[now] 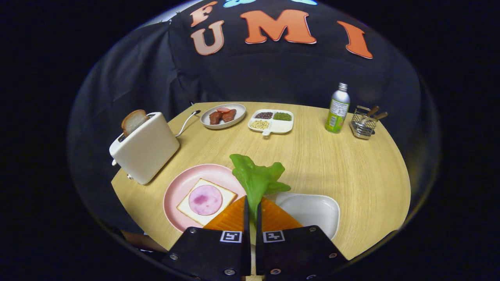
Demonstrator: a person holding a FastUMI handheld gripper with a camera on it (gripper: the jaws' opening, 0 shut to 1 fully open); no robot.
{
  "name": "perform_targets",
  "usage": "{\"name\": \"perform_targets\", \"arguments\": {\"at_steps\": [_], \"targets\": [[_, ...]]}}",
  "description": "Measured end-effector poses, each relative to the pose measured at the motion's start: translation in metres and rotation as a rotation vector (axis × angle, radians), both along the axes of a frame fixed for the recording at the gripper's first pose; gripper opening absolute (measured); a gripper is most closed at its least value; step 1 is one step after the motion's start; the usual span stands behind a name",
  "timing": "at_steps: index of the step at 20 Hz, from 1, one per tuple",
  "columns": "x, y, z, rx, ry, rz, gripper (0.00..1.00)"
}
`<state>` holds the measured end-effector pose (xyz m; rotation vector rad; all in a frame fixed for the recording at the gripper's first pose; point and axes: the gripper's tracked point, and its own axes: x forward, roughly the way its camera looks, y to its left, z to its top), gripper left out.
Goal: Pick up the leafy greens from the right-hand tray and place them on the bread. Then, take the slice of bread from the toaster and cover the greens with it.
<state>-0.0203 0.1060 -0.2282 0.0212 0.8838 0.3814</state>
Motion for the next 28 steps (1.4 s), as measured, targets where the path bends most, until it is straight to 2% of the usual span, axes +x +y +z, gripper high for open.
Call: {"name": "perform_targets", "arguments": {"at_steps": [10, 18, 20, 21, 24, 27, 28], "targets": [[-0.006, 0.069, -0.018, 0.079, 0.074, 0.123, 0.05], [-0.014, 0.097, -0.047, 0.093, 0.166, 0.151, 0.07], [-0.018, 0.1, -0.051, 0.083, 0.18, 0.158, 0.11], [-0.017, 0.102, -0.05, 0.079, 0.174, 0.16, 0.17], [-0.015, 0.098, -0.043, 0.046, 0.136, 0.16, 0.28], [-0.016, 0.097, -0.033, 0.022, 0.111, 0.161, 0.49], [-0.015, 0.095, -0.03, 0.004, 0.097, 0.157, 0.53]]}}
